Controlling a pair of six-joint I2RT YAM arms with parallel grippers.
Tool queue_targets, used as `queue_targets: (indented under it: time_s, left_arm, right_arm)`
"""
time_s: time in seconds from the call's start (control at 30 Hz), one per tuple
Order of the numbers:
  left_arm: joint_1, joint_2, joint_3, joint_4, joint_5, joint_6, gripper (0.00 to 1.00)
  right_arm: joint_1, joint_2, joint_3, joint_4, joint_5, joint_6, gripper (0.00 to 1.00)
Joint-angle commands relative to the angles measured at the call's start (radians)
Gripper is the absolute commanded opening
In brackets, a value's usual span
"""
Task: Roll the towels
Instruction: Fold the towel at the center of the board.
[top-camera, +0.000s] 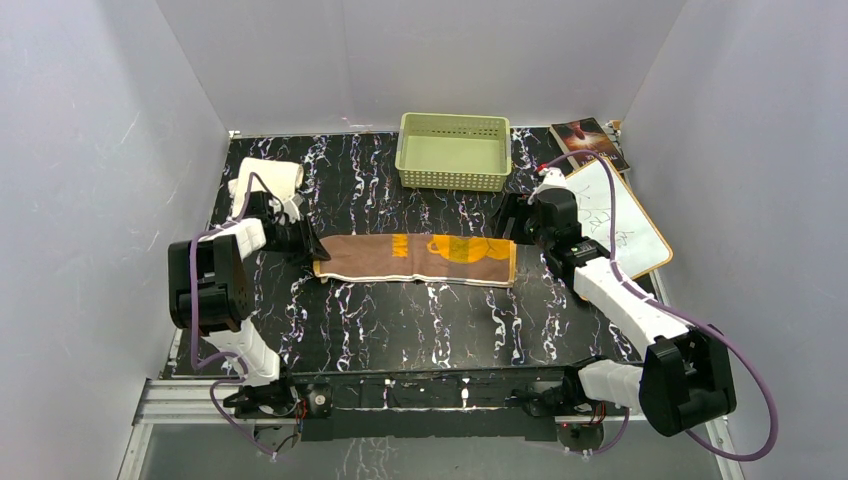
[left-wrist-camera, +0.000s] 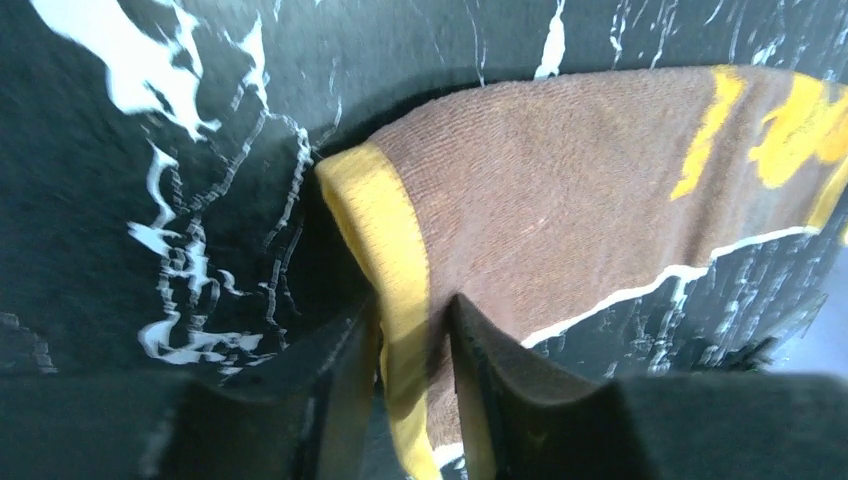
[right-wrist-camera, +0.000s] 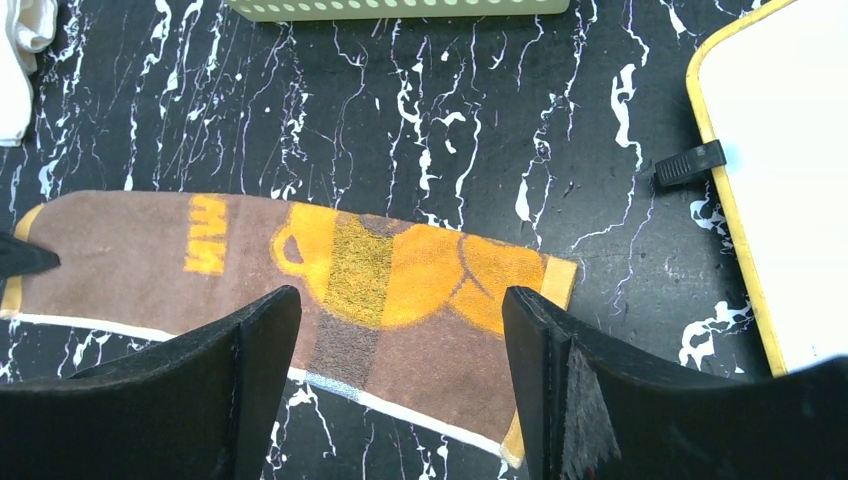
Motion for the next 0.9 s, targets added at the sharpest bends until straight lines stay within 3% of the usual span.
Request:
queue_targets:
  time_s: [0.0,0.07,0.4,0.5,0.63,0.77,0.87]
  left_arm:
    - [-0.006,0.007,-0.062,-0.125,-0.035,0.005,0.21]
    - [-0.006,-0.004,-0.049,-0.138,-0.091,-0.015,0.00]
    - [0.007,-0.136,0.153,-0.272,-0.692,0.006,0.00]
    - [0.008,-0.156,0.202,-0.289,-0.814,0.044,0.00]
    - [-0.024,-0.156,0.262,-0.356,-0.831,0.071,0.00]
    - [-0.151,-0.126,0.311,-0.461,-0.818,0.048,0.00]
    - [-0.273,-0.097,0.356,-0.527,-0.718,0.006,0.00]
  right_arm:
    - [0.003,-0.030,0.019,0.054,-0.006,-0.012,0.73]
    - [0.003,-0.028,0.022,0.054,-0.011,-0.012,0.73]
    - [0.006,-0.034,0.040,0.025,-0.008,0.010,0.72]
    - [0.010,-0.022,0.053,0.016,-0.006,0.016,0.72]
    - [0.015,-0.003,0.076,-0.009,0.011,0.018,0.72]
    - [0.018,0.012,0.090,-0.023,0.006,0.018,0.73]
    - [0.019,0.014,0.093,-0.024,-0.016,0.014,0.74]
